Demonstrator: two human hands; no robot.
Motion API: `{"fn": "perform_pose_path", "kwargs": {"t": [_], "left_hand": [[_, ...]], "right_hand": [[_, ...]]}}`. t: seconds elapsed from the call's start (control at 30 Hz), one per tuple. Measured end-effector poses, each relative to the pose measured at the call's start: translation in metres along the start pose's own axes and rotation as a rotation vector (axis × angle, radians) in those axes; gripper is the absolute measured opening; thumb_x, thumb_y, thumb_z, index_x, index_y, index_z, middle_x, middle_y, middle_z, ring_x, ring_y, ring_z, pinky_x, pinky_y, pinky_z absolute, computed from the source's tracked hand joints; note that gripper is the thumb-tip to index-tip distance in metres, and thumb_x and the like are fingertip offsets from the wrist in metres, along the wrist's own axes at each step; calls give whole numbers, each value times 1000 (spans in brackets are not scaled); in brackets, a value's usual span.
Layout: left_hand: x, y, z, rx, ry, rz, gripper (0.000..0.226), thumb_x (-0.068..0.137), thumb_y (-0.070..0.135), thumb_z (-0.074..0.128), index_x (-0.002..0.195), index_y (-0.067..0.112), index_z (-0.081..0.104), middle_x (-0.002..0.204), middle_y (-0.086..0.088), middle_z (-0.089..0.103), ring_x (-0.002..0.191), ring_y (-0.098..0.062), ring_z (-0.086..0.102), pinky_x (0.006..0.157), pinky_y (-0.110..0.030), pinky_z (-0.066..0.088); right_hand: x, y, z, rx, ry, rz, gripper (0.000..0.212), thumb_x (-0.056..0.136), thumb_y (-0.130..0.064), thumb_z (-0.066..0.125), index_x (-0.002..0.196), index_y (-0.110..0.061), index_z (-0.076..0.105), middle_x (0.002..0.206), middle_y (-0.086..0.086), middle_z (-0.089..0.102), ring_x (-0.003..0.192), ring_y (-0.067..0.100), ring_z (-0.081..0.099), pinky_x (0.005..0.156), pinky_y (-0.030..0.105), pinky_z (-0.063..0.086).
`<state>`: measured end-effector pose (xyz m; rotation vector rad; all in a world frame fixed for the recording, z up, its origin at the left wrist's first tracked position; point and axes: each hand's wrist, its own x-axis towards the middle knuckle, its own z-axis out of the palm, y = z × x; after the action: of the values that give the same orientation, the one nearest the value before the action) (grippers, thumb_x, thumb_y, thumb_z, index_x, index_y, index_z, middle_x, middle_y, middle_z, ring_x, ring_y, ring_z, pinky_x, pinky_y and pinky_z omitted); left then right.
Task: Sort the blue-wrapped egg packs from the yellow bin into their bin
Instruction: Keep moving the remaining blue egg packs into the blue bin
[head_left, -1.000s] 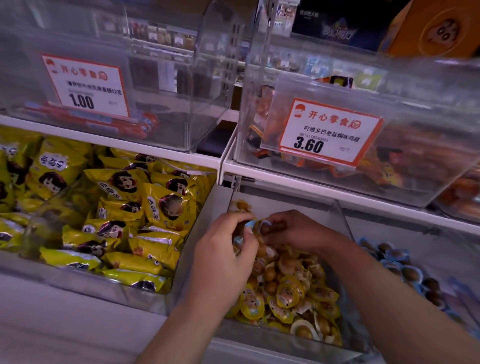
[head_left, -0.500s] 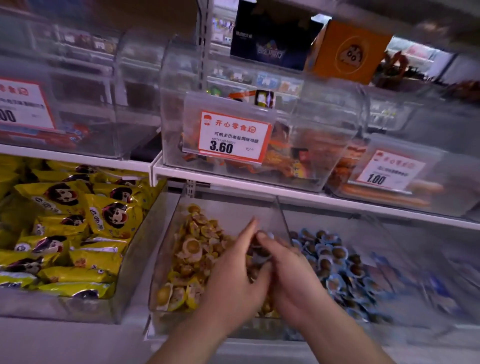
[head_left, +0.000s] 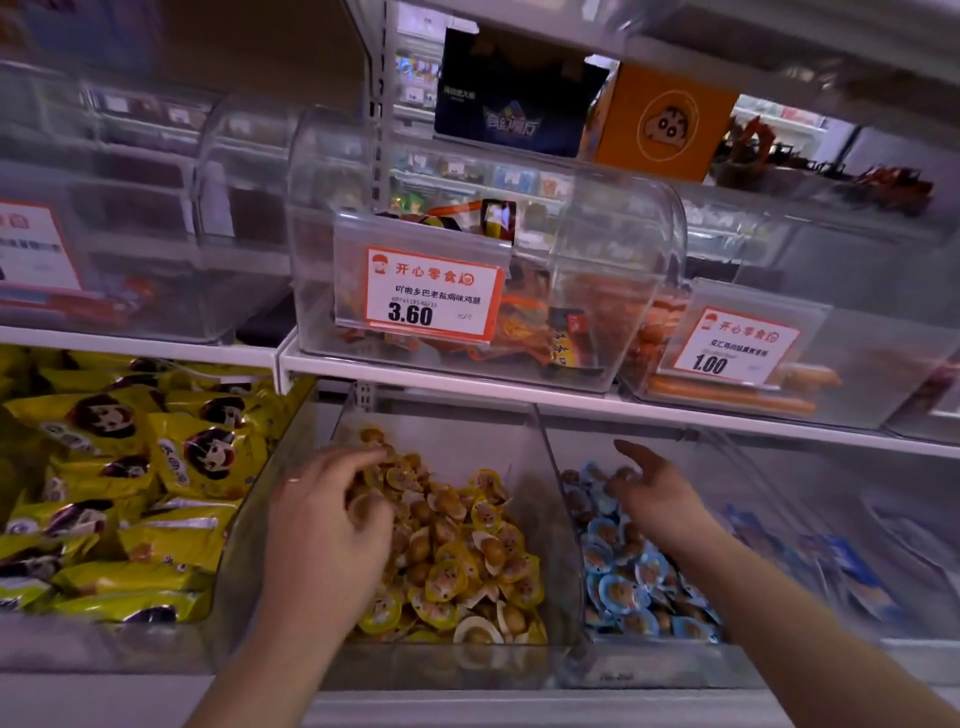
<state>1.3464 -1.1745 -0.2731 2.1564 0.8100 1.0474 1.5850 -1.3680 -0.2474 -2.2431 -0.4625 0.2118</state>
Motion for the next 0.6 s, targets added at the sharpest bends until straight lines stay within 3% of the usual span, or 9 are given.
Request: {"fn": "perform_pose_path", "kwargs": {"t": [0.07,0.1,0.17,0.2,0.27,0.4,0.5,0.6], "left_hand": [[4,-13,-2,-11,-5,-83,47,81,11,69,123,31,63,121,7,60,109,-19,58,95,-44,50],[6,-18,-1,-38,-21,-134,49,83,10,69,126,32,61,121,8,59,109,-17,57,93,-39,48],[7,-24,3,-122,-58,-224,52,87,10,65,131,37,55,123,12,57,108,-11,54,90,-32,43],[8,-27,4,-156,-66,-247,53,88,10,63,131,39,53,124,13,58,107,-9,54,89,-31,43],[11,-32,4,-202,-66,-260,56,89,6,59,129,44,52,125,11,62,111,-12,58,94,-33,46],[10,-42,-1,-213,-56,-253,62,86,-6,53,125,41,56,122,8,67,114,-13,62,101,-35,48],[10,-52,-3,-214,-98,-232,55,89,-4,52,126,36,58,116,9,69,109,-11,64,96,-36,52],[11,-57,-7,-248,-146,-233,59,90,-3,52,119,47,55,111,18,68,101,2,64,90,-27,53]], "right_hand": [[-12,-15,9,-44,51,-180,47,94,-15,56,139,-28,54,73,-4,72,44,8,53,43,22,42],[-23,-24,21,-60,52,-298,43,93,-17,55,134,-30,58,79,-6,73,49,3,55,48,20,44],[-46,-46,58,-126,-61,-540,39,91,-30,52,128,-31,61,112,-7,71,79,0,64,70,13,48],[-54,-56,81,-181,-145,-655,39,92,-34,49,128,-30,61,123,-7,67,98,1,62,85,15,48],[-57,-73,130,-325,-311,-795,38,94,-35,49,129,-27,60,133,-2,59,123,17,53,106,33,43],[-44,-91,193,-616,-572,-768,62,92,-43,53,151,-32,36,157,-1,32,144,26,29,117,50,26],[-27,-85,209,-698,-507,-755,71,88,-59,49,152,-33,30,153,0,36,137,30,38,110,49,36],[0,-73,201,-715,-445,-690,71,86,-67,47,148,-34,35,155,-3,36,136,30,42,106,46,41]]}}
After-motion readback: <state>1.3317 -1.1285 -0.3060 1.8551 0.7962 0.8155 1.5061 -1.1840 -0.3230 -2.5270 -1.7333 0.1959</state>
